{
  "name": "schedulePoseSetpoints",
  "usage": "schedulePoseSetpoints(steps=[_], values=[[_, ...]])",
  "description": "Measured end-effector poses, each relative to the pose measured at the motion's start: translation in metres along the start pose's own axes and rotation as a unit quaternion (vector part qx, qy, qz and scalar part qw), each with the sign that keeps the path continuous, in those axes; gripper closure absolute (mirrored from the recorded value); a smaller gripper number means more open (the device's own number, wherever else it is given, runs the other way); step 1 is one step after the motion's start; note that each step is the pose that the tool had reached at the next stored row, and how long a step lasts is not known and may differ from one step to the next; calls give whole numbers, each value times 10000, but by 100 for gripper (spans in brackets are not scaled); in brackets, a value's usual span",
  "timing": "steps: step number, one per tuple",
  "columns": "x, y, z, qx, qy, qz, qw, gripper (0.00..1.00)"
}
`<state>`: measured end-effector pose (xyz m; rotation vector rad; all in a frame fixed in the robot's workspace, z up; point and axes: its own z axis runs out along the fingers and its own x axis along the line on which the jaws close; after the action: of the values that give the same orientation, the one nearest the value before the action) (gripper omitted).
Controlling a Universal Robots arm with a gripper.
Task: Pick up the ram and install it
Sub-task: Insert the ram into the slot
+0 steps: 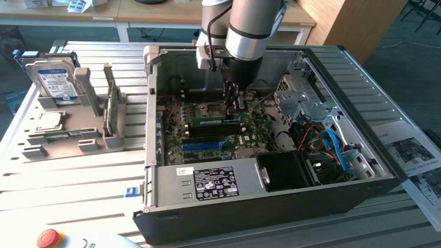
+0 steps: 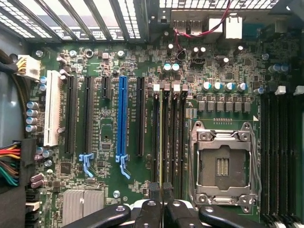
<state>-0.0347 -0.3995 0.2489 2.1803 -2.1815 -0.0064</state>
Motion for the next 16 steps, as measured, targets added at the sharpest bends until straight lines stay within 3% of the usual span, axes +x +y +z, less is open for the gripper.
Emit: schedulePoseSetpoints(steps=[9, 16], values=[[-3, -4, 89, 0, 0, 2, 10000, 88], [-3, -4, 93, 0, 0, 2, 10000, 88]])
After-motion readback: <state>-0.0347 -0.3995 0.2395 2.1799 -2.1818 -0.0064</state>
